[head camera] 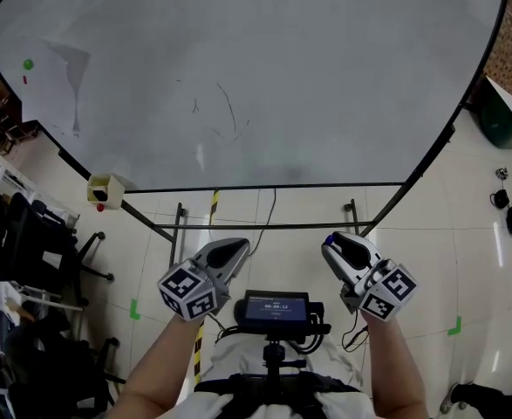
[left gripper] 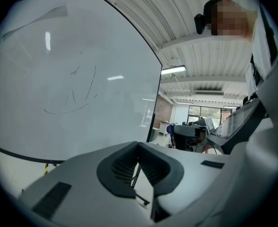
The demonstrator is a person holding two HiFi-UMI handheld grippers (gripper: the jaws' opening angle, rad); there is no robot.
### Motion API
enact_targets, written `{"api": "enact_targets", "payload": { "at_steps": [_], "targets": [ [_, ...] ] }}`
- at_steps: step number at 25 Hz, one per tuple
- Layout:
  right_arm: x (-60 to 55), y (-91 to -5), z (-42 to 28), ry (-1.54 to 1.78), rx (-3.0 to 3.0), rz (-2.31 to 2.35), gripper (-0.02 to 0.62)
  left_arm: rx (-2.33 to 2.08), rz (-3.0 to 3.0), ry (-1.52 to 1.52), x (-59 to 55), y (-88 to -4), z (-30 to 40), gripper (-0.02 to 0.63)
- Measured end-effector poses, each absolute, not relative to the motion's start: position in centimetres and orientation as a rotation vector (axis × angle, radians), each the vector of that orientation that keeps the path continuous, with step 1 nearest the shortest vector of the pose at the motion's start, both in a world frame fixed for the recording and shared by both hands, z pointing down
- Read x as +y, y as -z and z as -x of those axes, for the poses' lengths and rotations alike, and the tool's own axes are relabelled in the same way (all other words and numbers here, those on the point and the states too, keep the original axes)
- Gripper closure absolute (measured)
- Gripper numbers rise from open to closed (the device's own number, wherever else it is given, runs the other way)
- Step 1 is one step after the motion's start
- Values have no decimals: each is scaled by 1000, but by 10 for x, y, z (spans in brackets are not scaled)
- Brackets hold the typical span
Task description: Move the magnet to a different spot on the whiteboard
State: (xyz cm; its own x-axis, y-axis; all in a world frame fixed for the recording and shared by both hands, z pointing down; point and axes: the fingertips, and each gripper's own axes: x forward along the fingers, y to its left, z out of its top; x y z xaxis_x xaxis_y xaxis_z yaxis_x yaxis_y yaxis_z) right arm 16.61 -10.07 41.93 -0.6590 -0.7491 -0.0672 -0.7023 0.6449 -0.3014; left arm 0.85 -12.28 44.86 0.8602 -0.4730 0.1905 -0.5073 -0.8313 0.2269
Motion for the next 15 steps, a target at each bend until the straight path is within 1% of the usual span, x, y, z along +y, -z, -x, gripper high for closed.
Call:
{"api": "enact_targets", "payload": {
  "at_steps": [15],
  "targets": [
    [-53, -443, -185, 448, 2703, 1078, 442, -797, -2714, -170, -70, -468, -43, 601]
  ]
}}
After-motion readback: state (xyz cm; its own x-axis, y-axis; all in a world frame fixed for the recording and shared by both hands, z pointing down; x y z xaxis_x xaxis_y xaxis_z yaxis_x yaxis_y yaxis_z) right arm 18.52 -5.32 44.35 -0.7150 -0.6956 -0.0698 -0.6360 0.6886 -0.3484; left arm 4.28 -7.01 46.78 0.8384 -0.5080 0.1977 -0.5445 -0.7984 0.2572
